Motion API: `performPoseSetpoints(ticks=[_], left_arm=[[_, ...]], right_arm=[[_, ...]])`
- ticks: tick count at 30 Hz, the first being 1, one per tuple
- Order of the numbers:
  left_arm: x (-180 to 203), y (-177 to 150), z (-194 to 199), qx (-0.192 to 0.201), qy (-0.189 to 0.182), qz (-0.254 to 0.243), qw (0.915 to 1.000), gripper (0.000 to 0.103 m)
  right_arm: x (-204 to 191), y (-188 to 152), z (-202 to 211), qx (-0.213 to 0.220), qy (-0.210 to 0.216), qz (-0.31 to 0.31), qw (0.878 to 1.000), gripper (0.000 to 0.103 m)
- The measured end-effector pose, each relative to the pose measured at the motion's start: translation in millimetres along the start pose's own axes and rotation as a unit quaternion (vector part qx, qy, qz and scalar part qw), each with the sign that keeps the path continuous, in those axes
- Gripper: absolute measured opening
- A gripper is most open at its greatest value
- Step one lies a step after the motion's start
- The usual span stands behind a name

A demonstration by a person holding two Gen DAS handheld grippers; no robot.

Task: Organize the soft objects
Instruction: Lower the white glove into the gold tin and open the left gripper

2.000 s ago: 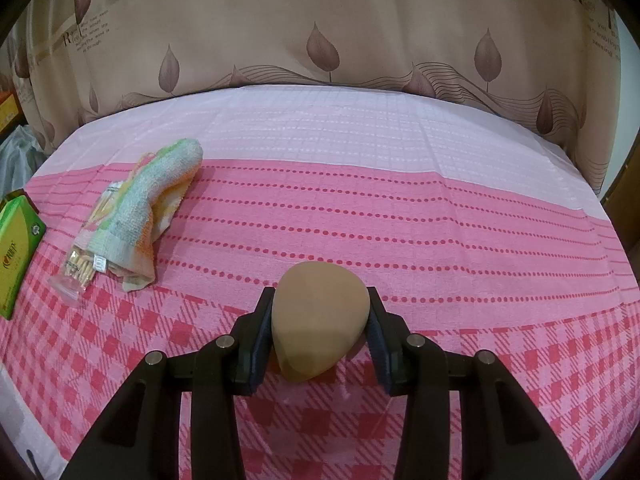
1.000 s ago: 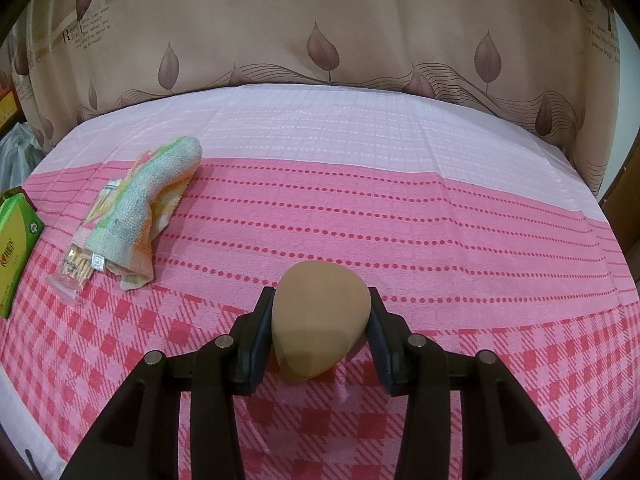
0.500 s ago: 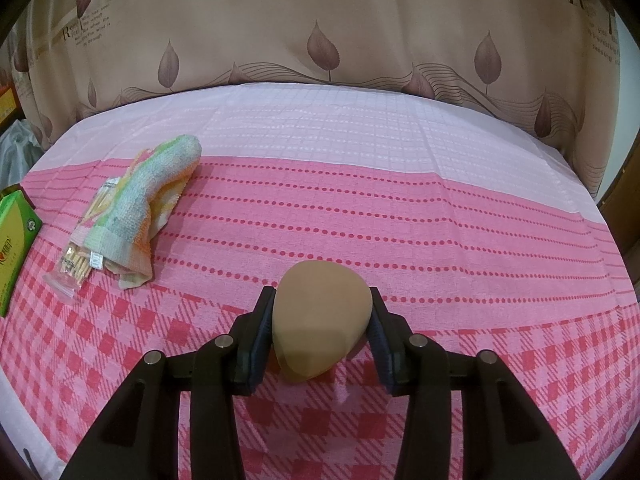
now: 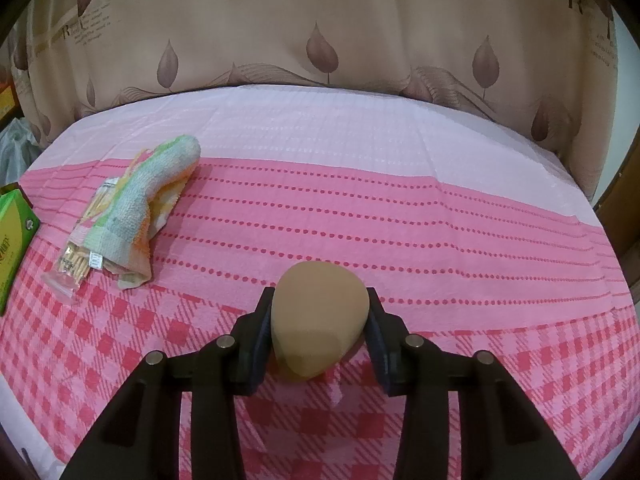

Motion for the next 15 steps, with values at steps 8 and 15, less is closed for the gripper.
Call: performPoseSetpoints(ticks=[8, 15], left_arm=[[-6, 2, 4, 0.016, 0.007, 0.009, 0.9998, 0.057], [-19, 0, 4, 0.015, 0.021, 0.036, 0.9990, 0.057]], right_arm=[[-6, -7, 14, 0.004, 0.003, 0.003, 1.000, 0.038], [-31, -9, 40, 0.019, 0.027, 0.011, 0.999, 0.038]])
Point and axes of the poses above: each gripper's, at about its wrist camera, not at the fingertips, and z roughly against the way its jaws point, x to its right, y to its top, the point moved 4 cm from there along -z, roughly the way its jaws point, and after that the axes turned 3 degrees about x, right-handed, at the moved point
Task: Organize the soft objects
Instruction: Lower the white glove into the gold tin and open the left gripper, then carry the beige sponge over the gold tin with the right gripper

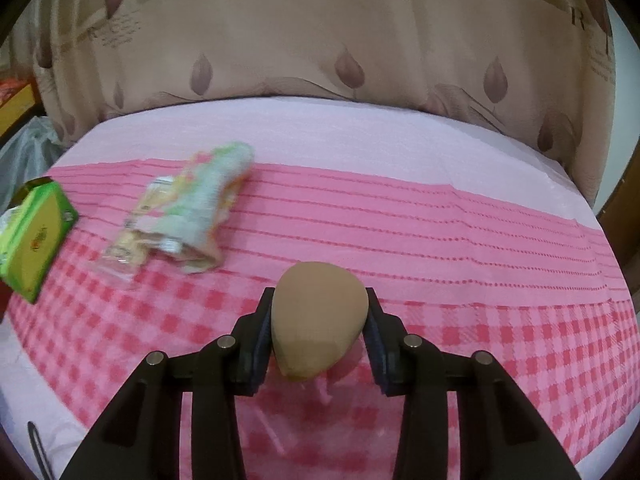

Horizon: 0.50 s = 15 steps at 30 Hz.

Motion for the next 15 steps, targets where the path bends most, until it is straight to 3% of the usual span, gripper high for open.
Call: performPoseSetpoints(ticks=[15], left_arm=[[-10, 1, 5, 0.013, 0.025, 0.017, 0.9995, 0.057]], right_arm=[[-113, 13, 46, 0.032, 0.097, 0.065, 0.993, 0.038]])
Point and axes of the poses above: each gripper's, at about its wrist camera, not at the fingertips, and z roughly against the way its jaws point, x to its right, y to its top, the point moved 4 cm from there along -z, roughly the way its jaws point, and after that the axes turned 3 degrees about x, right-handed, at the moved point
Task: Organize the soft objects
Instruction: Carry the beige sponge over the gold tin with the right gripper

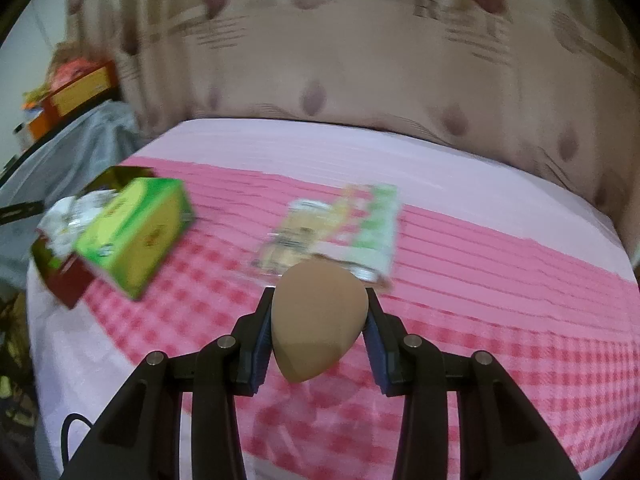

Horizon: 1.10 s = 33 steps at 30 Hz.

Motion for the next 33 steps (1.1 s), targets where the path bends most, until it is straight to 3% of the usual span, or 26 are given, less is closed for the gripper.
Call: performPoseSetpoints(ticks=[15, 33], left_arm=[[-5, 0, -5, -0.001, 0.012, 0.004, 0.9999, 0.057], [-41, 7, -14, -0.002, 0.045, 0.056, 0.9974, 0.057]], right_arm=[[-134, 29, -2, 0.002, 0.102, 0.102, 0.990, 0.038], [-267, 52, -29, -0.008, 0.191, 0.193, 0.963, 0.038]])
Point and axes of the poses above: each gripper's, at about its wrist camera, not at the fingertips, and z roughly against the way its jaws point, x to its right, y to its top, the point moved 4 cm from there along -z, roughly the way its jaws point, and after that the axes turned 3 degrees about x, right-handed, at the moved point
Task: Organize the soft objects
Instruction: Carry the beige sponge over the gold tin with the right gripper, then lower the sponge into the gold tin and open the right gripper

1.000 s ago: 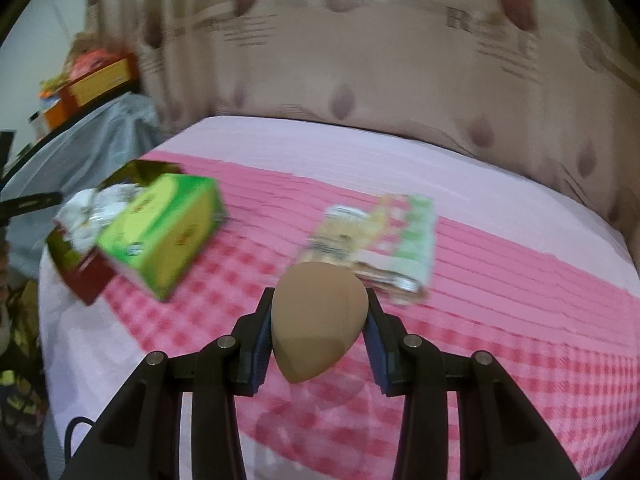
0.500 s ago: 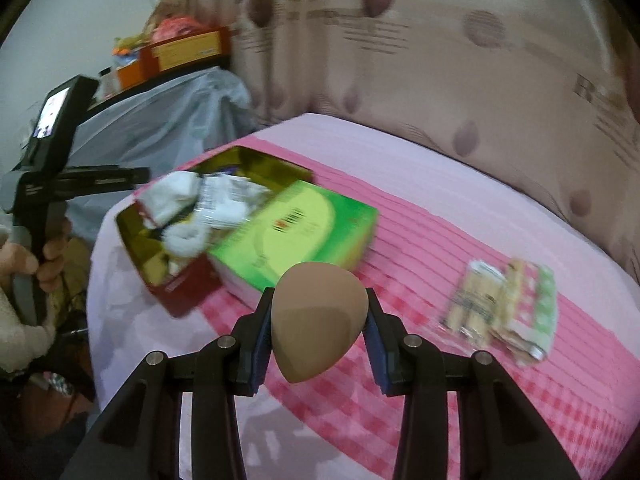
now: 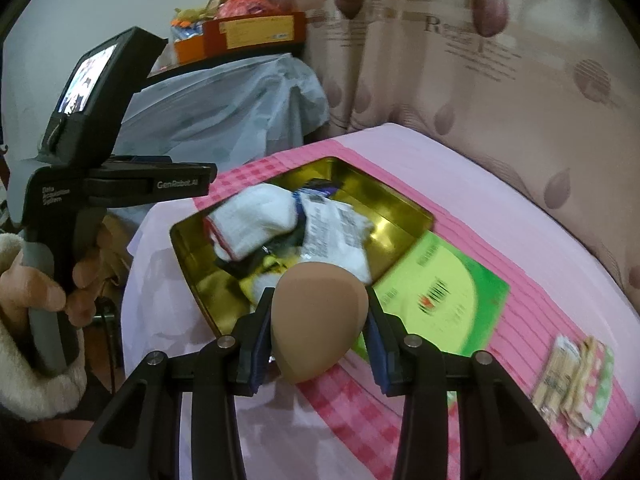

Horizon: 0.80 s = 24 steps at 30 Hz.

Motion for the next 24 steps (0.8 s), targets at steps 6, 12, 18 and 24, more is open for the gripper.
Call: performPoseSetpoints(ticks=[6, 12, 18, 24], left_arm=[[-15, 2, -4, -0.002, 0.017, 0.023, 0.9996, 0.057], [-18, 2, -3, 0.001, 0.019, 0.029, 0.9994, 0.057], [-18, 3, -3, 0.001, 0.020, 0.026, 0.9995, 0.057], [-17, 2, -8, -0.007, 0.015, 0.028, 0.9995, 0.057]], right_arm=[[-14, 10, -26, -0.012, 0.014, 0.015, 1.000, 0.038], [-28, 10, -54, -0.029, 0.021, 0.031, 0.999, 0.038], [-21, 19, -75, -0.029, -0.003, 0.037, 0.999, 0.038], [-10, 24, -88, -0.032, -0.012, 0.023, 0.999, 0.039]])
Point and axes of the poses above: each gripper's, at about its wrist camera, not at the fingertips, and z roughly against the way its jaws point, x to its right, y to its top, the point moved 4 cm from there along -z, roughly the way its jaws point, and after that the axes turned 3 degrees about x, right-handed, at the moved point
